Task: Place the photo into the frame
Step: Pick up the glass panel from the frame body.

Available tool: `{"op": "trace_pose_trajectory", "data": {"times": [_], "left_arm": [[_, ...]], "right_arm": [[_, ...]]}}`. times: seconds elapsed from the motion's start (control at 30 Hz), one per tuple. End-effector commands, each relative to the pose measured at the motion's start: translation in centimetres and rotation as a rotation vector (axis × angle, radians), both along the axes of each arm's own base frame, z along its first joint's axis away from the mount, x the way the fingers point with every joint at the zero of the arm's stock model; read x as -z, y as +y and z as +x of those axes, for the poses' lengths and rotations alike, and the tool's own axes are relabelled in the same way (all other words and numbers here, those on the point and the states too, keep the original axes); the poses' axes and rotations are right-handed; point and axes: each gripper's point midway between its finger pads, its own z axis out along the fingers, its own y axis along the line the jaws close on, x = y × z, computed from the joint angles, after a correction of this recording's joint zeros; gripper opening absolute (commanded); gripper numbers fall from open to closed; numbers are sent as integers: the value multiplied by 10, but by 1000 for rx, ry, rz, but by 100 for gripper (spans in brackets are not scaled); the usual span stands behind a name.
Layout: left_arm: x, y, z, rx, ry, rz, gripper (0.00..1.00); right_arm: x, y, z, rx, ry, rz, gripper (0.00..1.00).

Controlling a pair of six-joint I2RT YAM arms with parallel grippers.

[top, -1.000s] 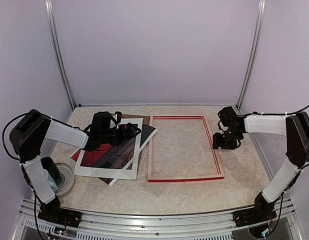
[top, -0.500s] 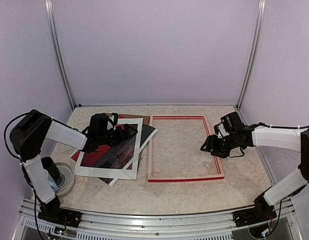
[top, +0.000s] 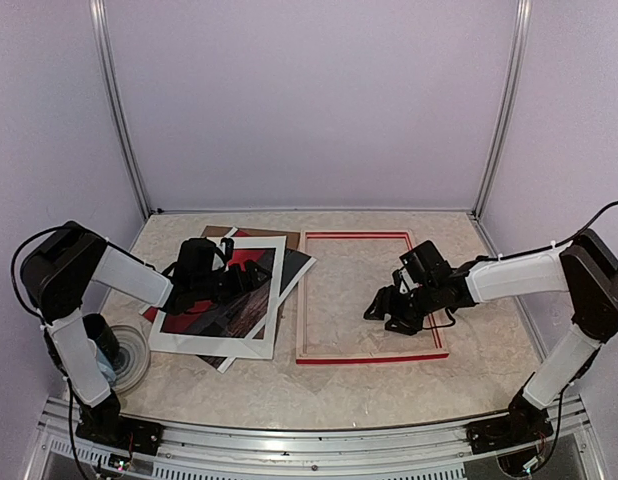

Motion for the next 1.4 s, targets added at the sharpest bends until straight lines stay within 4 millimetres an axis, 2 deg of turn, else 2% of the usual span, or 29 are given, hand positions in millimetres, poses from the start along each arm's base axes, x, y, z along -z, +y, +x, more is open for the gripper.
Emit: {"op": "trace_pose_trajectory", "data": {"times": [0.0,0.43,0.57,0.67,0.9,1.03,1.37], "left_arm": [[6,4,1,-9,-20,14,94],[13,2,-2,-1,-4,5,94],[16,0,-5,8,2,1,94],[19,-1,-7,12,8,2,94],[27,-2,-14,27,27,1,94],[30,-5,-19,37,33,-1,94],[38,-13,-28,61,53,-6,94]], "right_arm": [[-8,16,4,39,5,74,64],[11,33,-7,59,87,117,65],[10,38,-8,85,95,160,65],[6,38,-8,116,96,200,65],[-18,38,0,185,-4,342,64],[-28,45,5,168,-56,405,64],[-34,52,4,183,-102,523,64]]}}
